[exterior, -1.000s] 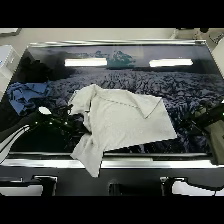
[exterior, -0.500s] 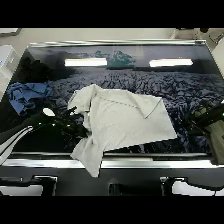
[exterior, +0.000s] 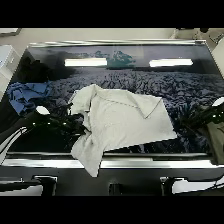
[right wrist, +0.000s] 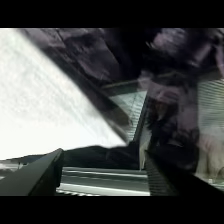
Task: Fold the clothes and pants, and hang the long-sleeved shirts on hangers.
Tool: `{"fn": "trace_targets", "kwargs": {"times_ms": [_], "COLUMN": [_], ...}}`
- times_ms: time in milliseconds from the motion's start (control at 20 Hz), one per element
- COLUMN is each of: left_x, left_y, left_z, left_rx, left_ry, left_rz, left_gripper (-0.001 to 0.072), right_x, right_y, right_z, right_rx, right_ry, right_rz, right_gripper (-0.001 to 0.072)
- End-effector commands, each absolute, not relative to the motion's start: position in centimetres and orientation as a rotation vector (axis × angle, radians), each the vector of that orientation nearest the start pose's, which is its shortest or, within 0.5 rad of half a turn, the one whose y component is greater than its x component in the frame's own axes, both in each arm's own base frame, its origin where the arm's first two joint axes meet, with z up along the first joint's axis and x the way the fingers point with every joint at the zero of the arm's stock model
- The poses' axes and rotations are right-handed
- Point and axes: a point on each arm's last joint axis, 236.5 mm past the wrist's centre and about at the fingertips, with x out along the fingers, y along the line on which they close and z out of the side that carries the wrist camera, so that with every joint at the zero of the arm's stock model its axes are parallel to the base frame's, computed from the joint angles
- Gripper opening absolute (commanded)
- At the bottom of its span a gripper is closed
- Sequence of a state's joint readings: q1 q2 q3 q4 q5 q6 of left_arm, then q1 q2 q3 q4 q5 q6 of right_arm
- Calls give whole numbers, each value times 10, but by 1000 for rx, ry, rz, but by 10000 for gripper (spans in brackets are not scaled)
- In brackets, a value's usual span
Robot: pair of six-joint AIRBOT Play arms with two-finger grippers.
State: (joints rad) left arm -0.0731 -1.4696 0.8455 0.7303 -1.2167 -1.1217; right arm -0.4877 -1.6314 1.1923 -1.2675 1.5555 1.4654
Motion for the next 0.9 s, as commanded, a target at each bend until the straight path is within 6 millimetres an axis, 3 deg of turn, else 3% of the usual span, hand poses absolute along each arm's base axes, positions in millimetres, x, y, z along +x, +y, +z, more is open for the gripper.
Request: {"fn": "trace_targets", "kwargs": {"times_ms": [0,200,350,450,500,600,700,750,800,850], "left_x": [282,284,285,284,285,295,324,342,361,376], "left_y": [-187,-187,-187,-187,-187,-183,-171,-161,-147,-134], "left_z": [-64,-55,-51,-49,-47,-33,6,36,78,127], "left_rx": [-527,-527,-524,-526,-524,-513,-492,-475,-473,-458], "left_ry": [1551,1528,1516,1515,1508,1456,1318,1221,1106,981], "left_rz": [-697,-694,-696,-696,-697,-697,-688,-678,-645,-619], "left_gripper": [25,25,25,25,25,25,24,23,24,23], "right_x": [288,297,294,292,288,290,315,339,365,395], "right_y": [-62,-52,-43,-30,-24,-17,-20,-25,-30,-38], "right_z": [-98,-103,-109,-108,-105,-93,-63,-35,1,52], "right_rx": [743,789,728,677,654,652,609,567,523,464], "right_ry": [1859,1838,1877,1908,1929,1913,1777,1651,1509,1325], "right_rz": [33,58,67,105,140,173,206,214,208,193], "right_gripper": [599,571,554,277,80,46,45,45,45,45]}}
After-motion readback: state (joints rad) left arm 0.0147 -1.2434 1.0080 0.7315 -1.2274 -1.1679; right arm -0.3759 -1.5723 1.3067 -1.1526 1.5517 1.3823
